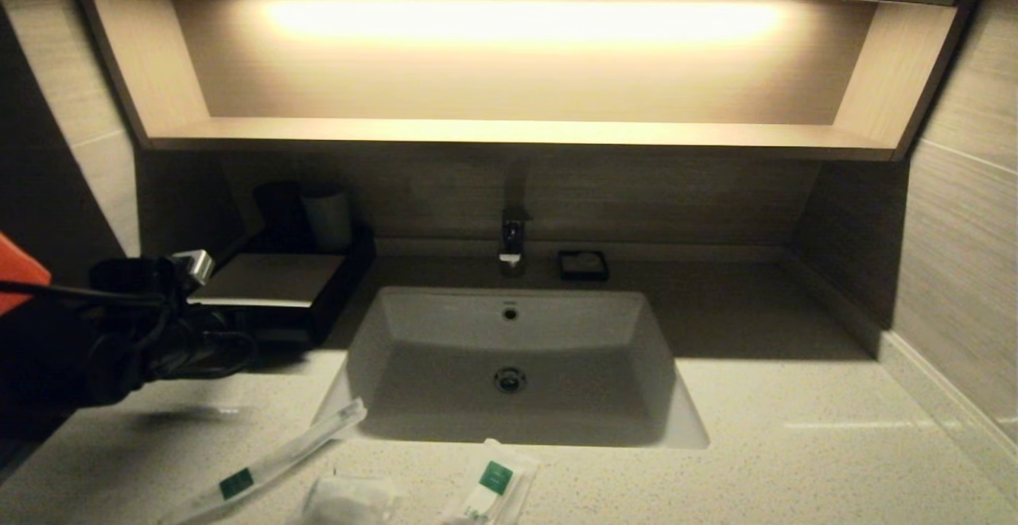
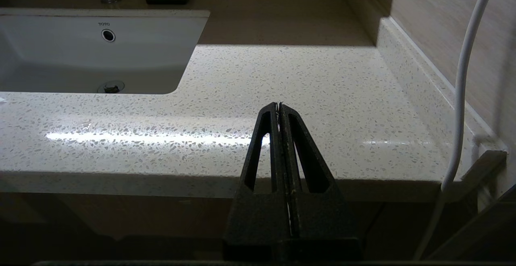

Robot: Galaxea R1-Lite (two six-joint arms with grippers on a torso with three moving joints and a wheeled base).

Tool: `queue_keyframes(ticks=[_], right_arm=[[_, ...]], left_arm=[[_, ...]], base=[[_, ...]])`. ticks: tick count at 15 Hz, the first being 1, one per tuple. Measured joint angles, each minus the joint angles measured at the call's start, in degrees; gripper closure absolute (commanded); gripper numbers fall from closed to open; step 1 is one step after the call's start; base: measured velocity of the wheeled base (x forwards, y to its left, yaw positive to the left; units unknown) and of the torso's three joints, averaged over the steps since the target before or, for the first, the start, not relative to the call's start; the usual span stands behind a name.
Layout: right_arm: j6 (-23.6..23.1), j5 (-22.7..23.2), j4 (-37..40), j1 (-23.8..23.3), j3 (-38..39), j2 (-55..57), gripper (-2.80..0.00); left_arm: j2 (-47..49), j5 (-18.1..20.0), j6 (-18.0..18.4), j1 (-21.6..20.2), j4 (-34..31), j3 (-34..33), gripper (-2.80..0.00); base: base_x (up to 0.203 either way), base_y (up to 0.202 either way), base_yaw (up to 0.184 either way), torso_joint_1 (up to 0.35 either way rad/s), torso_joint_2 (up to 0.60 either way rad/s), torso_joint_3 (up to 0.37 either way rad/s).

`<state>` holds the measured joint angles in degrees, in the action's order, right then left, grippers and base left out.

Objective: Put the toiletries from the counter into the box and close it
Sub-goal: Open the drawer

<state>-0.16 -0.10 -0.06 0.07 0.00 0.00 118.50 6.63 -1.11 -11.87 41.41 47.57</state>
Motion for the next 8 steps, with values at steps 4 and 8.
queue_keyframes(ticks=[4,8], right_arm=[[0.00,0.01,-0.01,0.00,0.00,0.00,0.00],[0.02,-0.01,-0.01,0.00,0.00,0.00,0.00]], left_arm=[[0.38,0.01,0.00,0.06,0.08,0.02,0.00],[0.60,-0.02,0.07,0.05,0.13,0.22,0.00]], base=[[0.000,0.000,0.000,0.000,0.00,0.000],[0.000,0.000,0.000,0.000,0.00,0.000]])
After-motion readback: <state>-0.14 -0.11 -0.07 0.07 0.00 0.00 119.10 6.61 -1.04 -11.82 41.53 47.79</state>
